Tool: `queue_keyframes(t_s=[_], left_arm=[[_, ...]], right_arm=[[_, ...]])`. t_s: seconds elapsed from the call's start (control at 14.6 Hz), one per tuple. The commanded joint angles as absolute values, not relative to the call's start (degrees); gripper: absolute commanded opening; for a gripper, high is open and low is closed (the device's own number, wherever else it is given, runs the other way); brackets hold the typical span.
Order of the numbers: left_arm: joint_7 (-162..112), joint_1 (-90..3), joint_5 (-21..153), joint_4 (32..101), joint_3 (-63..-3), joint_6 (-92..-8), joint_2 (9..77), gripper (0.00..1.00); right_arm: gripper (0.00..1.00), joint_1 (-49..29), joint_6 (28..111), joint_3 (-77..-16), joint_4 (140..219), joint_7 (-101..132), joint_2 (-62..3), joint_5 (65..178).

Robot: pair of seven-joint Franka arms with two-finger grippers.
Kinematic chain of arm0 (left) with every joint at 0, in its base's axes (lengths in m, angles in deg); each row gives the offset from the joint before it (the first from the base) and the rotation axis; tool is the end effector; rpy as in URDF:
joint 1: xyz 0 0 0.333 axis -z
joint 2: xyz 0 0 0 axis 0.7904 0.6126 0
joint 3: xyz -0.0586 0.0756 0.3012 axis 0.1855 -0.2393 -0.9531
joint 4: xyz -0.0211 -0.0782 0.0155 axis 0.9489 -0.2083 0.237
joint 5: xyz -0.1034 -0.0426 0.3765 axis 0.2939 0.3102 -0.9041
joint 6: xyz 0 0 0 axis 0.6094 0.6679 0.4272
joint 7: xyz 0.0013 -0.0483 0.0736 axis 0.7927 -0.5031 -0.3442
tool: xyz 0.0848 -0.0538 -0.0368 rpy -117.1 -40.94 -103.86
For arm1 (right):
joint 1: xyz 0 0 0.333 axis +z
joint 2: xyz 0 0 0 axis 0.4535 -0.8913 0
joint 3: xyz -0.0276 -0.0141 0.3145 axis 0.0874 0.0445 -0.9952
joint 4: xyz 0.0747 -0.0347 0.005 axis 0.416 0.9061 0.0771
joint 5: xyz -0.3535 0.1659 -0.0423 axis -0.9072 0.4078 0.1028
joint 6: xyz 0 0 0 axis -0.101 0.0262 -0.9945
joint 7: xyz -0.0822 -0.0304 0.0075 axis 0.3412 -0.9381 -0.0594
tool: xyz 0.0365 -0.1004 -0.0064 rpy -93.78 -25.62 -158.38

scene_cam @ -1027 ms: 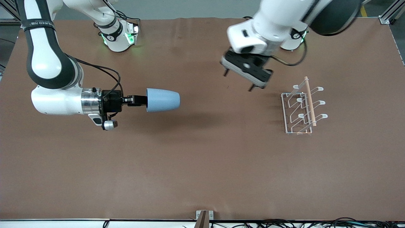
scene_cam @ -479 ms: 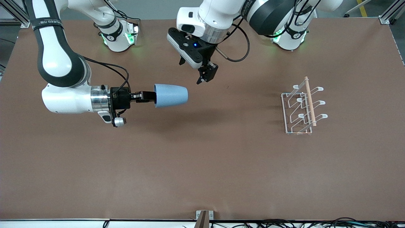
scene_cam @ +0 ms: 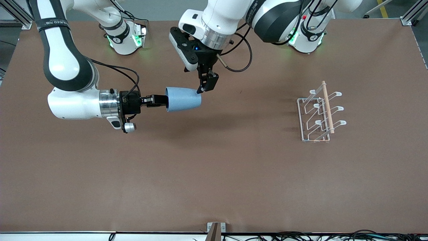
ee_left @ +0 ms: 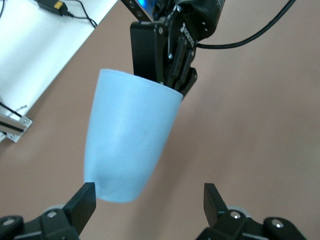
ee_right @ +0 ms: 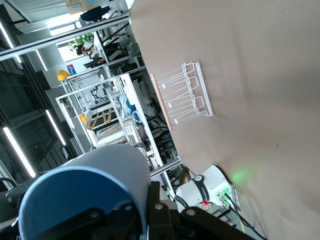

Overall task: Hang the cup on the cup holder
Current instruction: 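Grasp the cup with the left gripper while the right gripper releases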

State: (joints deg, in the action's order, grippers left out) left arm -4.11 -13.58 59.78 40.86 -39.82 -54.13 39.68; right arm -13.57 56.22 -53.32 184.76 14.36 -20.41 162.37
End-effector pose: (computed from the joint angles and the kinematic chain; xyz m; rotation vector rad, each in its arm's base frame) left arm 0.4738 -0.5281 0.5862 2.4290 -1.4665 0.5776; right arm 0.5797 0.2410 0.4360 -1.8570 0.1715 0.3726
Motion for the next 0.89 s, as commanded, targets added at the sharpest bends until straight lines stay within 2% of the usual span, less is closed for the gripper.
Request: queue_keyframes(t_s=[0.0,0.27,0.82], left_arm=[[-1.6,-13.5,58.7,38.8,-40.2,-56.7,41.6,0.95],[-0.6,-13.5,58.7,38.8,-40.2,-60.5,43.3,0.95],[0.0,-13.2,58.6,39.2,-40.0,-60.7,45.6,0.95]], right_arm=[[0.00,-13.3,54.6,-53.0,186.0,14.7,-19.3,164.0],[0.04,-14.0,48.7,-52.8,185.9,13.9,-19.8,164.0],[0.07,-13.8,48.9,-52.7,185.8,14.1,-19.8,164.0]])
